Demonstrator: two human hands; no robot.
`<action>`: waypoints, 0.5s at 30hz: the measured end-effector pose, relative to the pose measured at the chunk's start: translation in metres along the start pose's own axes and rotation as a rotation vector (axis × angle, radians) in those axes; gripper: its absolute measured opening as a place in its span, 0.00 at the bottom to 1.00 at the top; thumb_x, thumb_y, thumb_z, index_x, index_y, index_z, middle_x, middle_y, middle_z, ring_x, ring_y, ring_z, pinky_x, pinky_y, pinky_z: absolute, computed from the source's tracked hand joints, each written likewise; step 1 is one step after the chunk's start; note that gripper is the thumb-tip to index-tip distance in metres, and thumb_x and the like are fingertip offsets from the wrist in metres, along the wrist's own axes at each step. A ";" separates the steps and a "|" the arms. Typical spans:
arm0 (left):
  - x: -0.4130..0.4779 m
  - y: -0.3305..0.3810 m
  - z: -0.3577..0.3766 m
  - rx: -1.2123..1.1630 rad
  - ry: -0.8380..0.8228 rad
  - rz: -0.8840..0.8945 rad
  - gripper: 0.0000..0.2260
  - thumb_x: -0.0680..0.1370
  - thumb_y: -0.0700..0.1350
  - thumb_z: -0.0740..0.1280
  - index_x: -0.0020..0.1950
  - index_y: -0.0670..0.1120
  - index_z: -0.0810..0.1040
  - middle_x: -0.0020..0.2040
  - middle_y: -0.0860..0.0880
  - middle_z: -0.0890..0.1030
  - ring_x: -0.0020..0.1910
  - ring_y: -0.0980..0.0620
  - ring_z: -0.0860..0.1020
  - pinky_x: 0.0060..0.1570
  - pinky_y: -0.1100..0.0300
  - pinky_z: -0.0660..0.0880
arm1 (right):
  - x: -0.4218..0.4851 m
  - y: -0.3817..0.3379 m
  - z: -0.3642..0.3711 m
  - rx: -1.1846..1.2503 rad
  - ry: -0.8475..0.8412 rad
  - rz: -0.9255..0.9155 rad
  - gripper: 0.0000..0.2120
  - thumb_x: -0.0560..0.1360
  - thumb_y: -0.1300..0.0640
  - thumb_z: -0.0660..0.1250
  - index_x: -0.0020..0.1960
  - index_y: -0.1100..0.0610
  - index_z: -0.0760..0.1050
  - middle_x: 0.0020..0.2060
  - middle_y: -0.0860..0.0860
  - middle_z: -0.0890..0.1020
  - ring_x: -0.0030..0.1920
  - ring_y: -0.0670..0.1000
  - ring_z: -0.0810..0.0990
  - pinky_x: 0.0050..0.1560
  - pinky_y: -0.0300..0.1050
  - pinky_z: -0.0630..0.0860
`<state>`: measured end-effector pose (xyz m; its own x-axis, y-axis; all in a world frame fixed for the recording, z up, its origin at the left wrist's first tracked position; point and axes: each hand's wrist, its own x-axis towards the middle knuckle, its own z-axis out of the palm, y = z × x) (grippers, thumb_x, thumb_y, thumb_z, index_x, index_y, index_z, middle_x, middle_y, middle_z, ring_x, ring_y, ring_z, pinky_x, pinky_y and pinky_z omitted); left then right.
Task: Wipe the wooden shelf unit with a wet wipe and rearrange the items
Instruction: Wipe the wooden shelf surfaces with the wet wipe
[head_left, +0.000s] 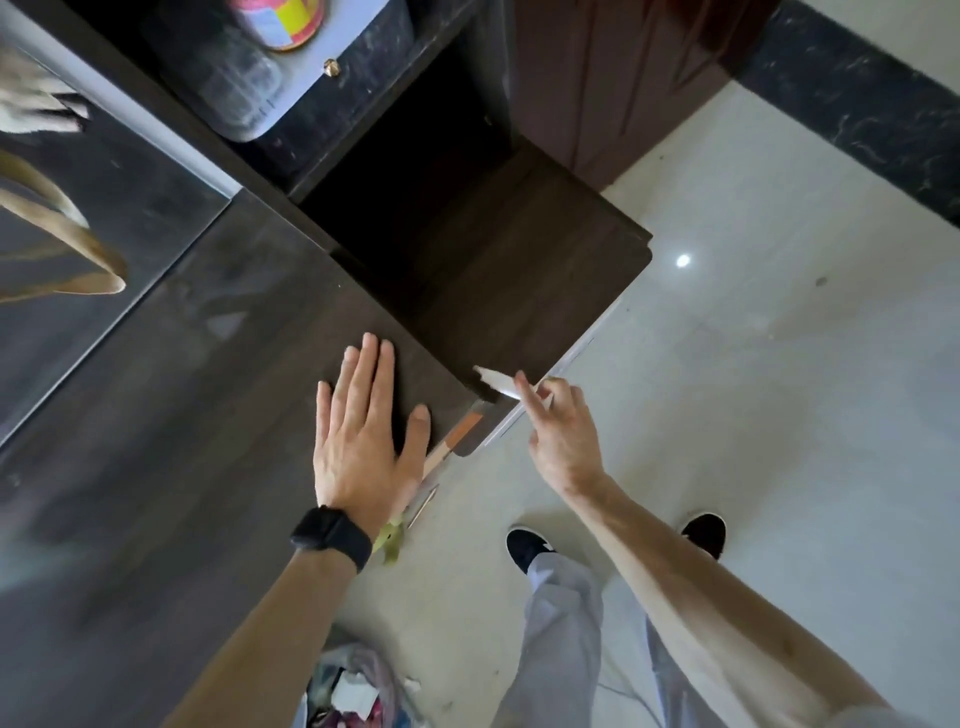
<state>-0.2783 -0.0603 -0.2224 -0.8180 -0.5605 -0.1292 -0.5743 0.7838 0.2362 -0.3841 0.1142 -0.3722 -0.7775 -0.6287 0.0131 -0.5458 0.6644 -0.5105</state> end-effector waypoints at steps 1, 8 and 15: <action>-0.007 -0.005 0.000 0.009 -0.008 0.011 0.29 0.81 0.58 0.52 0.81 0.52 0.51 0.81 0.54 0.50 0.80 0.55 0.45 0.78 0.47 0.45 | -0.005 -0.010 0.003 0.026 -0.021 0.019 0.33 0.66 0.72 0.71 0.70 0.56 0.73 0.50 0.56 0.76 0.46 0.54 0.75 0.38 0.46 0.79; -0.005 -0.004 0.006 0.037 0.015 -0.020 0.29 0.81 0.55 0.56 0.81 0.51 0.54 0.81 0.53 0.53 0.80 0.54 0.47 0.78 0.48 0.46 | -0.022 -0.058 0.018 -0.088 -0.021 0.089 0.26 0.68 0.69 0.69 0.66 0.68 0.74 0.42 0.56 0.78 0.37 0.52 0.77 0.33 0.42 0.76; -0.006 -0.003 0.006 0.033 0.026 -0.023 0.28 0.81 0.55 0.54 0.81 0.51 0.54 0.81 0.52 0.54 0.80 0.52 0.49 0.78 0.50 0.45 | -0.050 -0.088 0.015 0.006 -0.393 -0.074 0.20 0.69 0.66 0.69 0.60 0.61 0.77 0.46 0.55 0.78 0.43 0.54 0.80 0.37 0.45 0.80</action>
<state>-0.2720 -0.0579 -0.2277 -0.8036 -0.5851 -0.1087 -0.5942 0.7788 0.2011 -0.2924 0.0817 -0.3409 -0.5567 -0.7823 -0.2796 -0.5931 0.6099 -0.5257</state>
